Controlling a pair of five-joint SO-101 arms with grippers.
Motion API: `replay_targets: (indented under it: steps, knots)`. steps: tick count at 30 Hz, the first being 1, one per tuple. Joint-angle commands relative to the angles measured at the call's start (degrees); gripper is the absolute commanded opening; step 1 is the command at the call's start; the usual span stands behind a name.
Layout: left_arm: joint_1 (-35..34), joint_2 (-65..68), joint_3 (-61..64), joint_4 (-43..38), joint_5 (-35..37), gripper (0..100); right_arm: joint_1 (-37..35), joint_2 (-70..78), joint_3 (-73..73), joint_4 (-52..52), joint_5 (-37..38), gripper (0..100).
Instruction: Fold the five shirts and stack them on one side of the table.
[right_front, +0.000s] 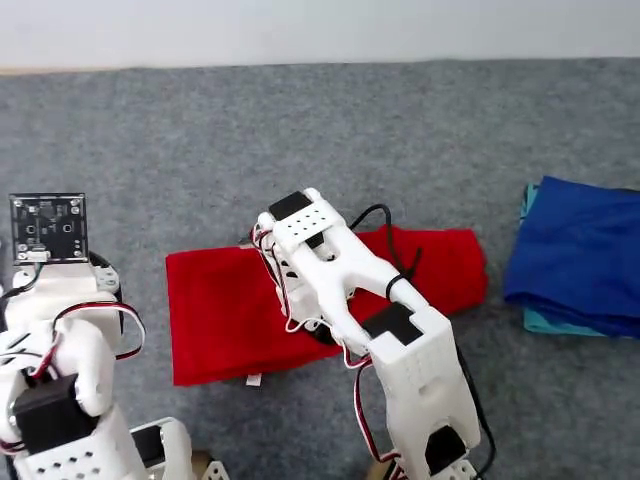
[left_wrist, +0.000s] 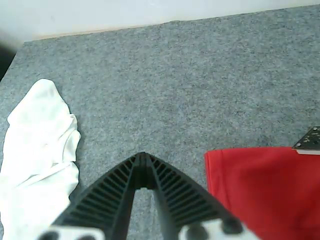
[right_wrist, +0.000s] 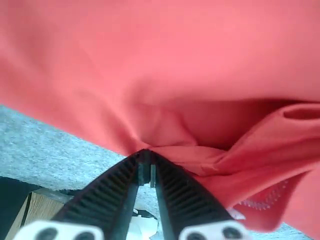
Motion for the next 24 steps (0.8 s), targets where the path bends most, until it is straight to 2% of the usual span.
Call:
replay_targets:
  steps: [1,7,12,14,17,22,24]
  knots:
    - [-0.1,-0.2,-0.2,-1.2,-0.4,0,0.1,-3.0,-3.3,0.9,0.0,1.1]
    - [0.0,-0.3,-0.2,-1.2,-0.4,0,-0.2,-11.6,-11.8,1.0,0.0,3.2]
    - [0.1,-0.4,-0.2,-1.2,-0.4,0,2.1,-16.7,-15.3,2.0,0.0,17.3]
    - [0.1,-0.4,-0.2,-1.2,-0.3,0,4.4,-17.5,-15.3,2.0,0.0,19.2]
    - [0.1,-0.4,-0.2,-1.1,-0.3,0,9.1,-16.8,-15.3,2.0,0.0,15.4]
    - [0.1,-0.4,-0.1,-0.9,-0.3,0,16.1,-13.8,-15.3,1.9,0.0,0.3]
    - [0.2,-0.4,-0.1,-0.8,-0.3,0,18.2,-12.4,-15.3,2.0,0.0,2.0]
